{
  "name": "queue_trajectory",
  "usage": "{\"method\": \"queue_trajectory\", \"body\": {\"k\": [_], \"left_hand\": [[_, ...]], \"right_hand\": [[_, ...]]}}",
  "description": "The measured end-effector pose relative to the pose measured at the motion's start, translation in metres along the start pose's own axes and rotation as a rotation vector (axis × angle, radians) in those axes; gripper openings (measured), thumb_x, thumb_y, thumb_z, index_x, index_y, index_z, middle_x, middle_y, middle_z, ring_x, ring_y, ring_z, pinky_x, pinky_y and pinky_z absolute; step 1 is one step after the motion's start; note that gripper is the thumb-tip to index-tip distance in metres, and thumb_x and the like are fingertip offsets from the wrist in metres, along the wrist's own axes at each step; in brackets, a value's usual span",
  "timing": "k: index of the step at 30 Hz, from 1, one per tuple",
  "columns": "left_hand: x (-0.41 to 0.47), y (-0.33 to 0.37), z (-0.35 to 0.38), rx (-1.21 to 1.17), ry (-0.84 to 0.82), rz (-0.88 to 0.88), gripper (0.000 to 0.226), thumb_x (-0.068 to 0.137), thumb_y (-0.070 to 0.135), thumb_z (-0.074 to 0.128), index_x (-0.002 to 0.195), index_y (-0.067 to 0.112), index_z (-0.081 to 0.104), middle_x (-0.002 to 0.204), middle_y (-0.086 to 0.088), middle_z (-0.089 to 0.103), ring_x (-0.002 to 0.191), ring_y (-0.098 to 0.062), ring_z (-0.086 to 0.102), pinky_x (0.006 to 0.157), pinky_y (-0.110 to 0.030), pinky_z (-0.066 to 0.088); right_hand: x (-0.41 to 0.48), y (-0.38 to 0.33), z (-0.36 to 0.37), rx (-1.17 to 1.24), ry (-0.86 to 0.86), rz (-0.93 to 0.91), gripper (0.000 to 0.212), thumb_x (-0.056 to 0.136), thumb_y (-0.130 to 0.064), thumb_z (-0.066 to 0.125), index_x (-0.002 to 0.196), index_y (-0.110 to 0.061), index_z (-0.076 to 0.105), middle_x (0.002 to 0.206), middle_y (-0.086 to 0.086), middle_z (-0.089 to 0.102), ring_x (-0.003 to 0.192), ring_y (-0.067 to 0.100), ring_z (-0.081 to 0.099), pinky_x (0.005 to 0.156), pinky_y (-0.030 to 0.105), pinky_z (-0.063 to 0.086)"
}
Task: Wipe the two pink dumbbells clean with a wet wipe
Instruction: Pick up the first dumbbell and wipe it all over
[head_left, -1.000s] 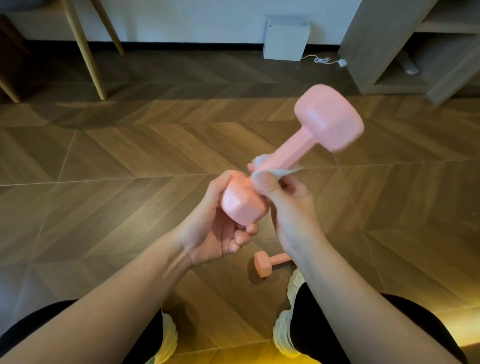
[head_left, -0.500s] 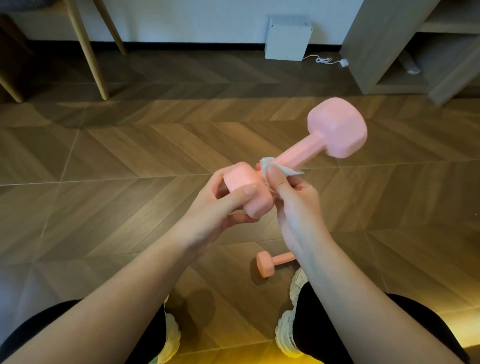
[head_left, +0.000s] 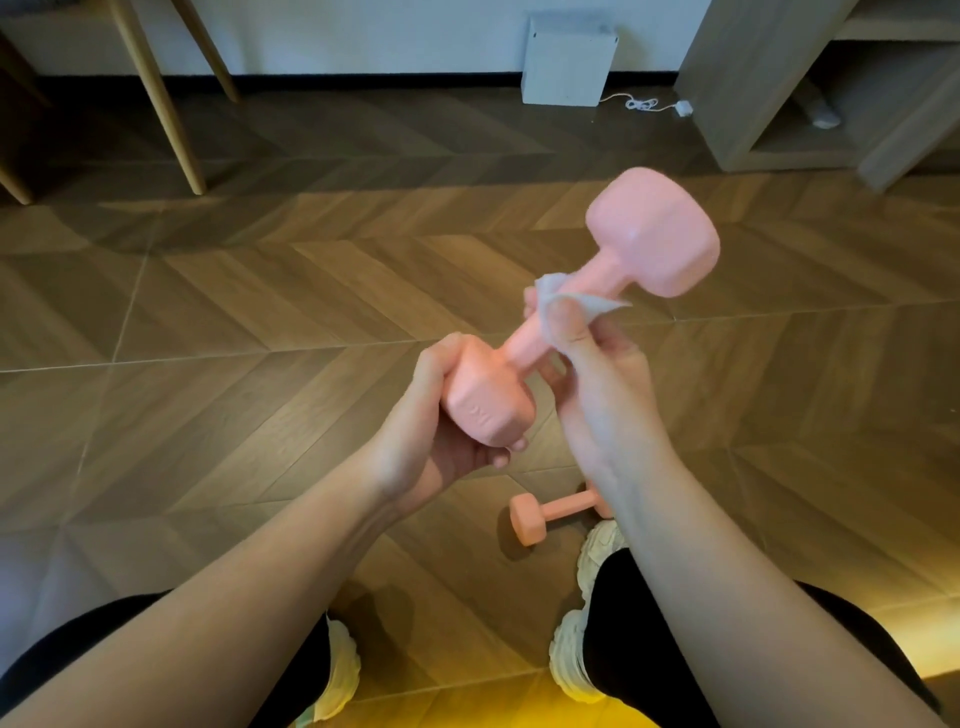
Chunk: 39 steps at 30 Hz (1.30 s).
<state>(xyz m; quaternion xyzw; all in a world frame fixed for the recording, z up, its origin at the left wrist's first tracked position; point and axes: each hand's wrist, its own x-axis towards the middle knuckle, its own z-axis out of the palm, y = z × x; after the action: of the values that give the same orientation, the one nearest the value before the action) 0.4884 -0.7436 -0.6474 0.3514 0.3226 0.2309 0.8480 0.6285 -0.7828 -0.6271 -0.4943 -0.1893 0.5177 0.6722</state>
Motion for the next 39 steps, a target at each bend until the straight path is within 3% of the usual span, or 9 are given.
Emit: {"method": "queue_trajectory", "body": {"k": [3,5,11,15,19,22,25,33,39], "left_hand": [[-0.001,0.003,-0.005,-0.059,-0.027,0.014,0.07,0.091,0.06,0.036,0.122,0.001,0.06,0.089,-0.022,0.062,0.061,-0.029,0.055,0.051,-0.031,0.043],[-0.003,0.007,-0.01,-0.068,-0.049,0.007,0.073,0.091,0.06,0.035,0.133,0.003,0.052,0.088,-0.021,0.064,0.059,-0.028,0.056,0.05,-0.03,0.044],[-0.008,0.011,-0.018,-0.071,-0.053,-0.053,0.067,0.094,0.062,0.033,0.11,0.011,0.073,0.089,-0.023,0.064,0.059,-0.028,0.057,0.049,-0.029,0.045],[-0.009,0.012,-0.02,-0.01,-0.092,-0.04,0.067,0.091,0.062,0.039,0.117,0.007,0.066,0.091,-0.023,0.064,0.064,-0.028,0.06,0.051,-0.032,0.048],[-0.002,0.005,-0.017,0.352,0.006,0.321,0.066,0.085,0.057,0.06,0.114,-0.003,0.052,0.103,-0.028,0.062,0.081,-0.039,0.06,0.061,-0.046,0.048],[-0.007,0.002,-0.019,0.859,0.108,0.617,0.065,0.082,0.054,0.071,0.128,0.023,0.036,0.124,0.02,0.048,0.11,-0.008,0.055,0.082,-0.02,0.05],[-0.009,-0.002,-0.024,1.035,0.164,0.705,0.077,0.084,0.046,0.071,0.139,0.029,0.019,0.131,0.017,0.034,0.116,-0.003,0.048,0.09,-0.012,0.042],[-0.007,-0.003,-0.014,0.693,0.093,0.524,0.052,0.084,0.047,0.056,0.124,0.03,0.026,0.13,0.015,0.036,0.116,0.018,0.045,0.089,-0.01,0.044],[-0.009,0.017,-0.01,0.114,-0.077,0.1,0.067,0.091,0.055,0.044,0.134,0.004,0.05,0.103,-0.025,0.058,0.075,-0.031,0.057,0.06,-0.036,0.046]], "right_hand": [[-0.011,0.014,0.009,-0.143,-0.049,0.067,0.028,0.075,-0.029,0.081,0.099,-0.015,0.076,0.092,0.002,0.075,0.054,0.025,0.058,0.041,0.034,0.051],[-0.014,0.019,0.013,-0.191,-0.068,0.076,0.027,0.077,-0.025,0.081,0.1,-0.012,0.075,0.088,0.003,0.075,0.043,0.024,0.05,0.036,0.03,0.047],[-0.012,0.01,0.006,-0.296,-0.105,-0.03,0.019,0.075,-0.018,0.084,0.093,-0.025,0.079,0.1,-0.005,0.077,0.087,0.004,0.071,0.066,0.018,0.055],[-0.009,0.008,0.004,-0.214,-0.057,-0.028,0.019,0.074,-0.012,0.083,0.091,-0.02,0.078,0.096,-0.002,0.078,0.086,0.003,0.07,0.073,0.016,0.053],[-0.005,0.002,0.004,-0.014,0.016,0.011,0.045,0.067,-0.025,0.078,0.108,-0.008,0.071,0.11,0.01,0.075,0.095,0.009,0.069,0.082,0.019,0.052],[-0.002,0.003,0.002,0.059,0.043,0.055,0.05,0.068,-0.034,0.075,0.113,-0.014,0.069,0.112,0.004,0.075,0.101,0.01,0.067,0.093,0.027,0.047],[-0.001,0.005,0.002,0.034,0.061,0.08,0.051,0.071,-0.039,0.072,0.117,-0.019,0.067,0.11,-0.004,0.075,0.105,0.01,0.065,0.1,0.033,0.045],[-0.007,0.017,0.01,0.047,-0.072,0.155,0.044,0.068,-0.03,0.073,0.109,-0.014,0.07,0.112,0.003,0.074,0.105,0.012,0.068,0.096,0.028,0.051],[-0.013,0.016,0.012,0.02,-0.227,0.098,0.044,0.074,-0.03,0.078,0.111,-0.007,0.068,0.096,0.018,0.059,0.055,0.027,0.049,0.045,0.033,0.045]]}}
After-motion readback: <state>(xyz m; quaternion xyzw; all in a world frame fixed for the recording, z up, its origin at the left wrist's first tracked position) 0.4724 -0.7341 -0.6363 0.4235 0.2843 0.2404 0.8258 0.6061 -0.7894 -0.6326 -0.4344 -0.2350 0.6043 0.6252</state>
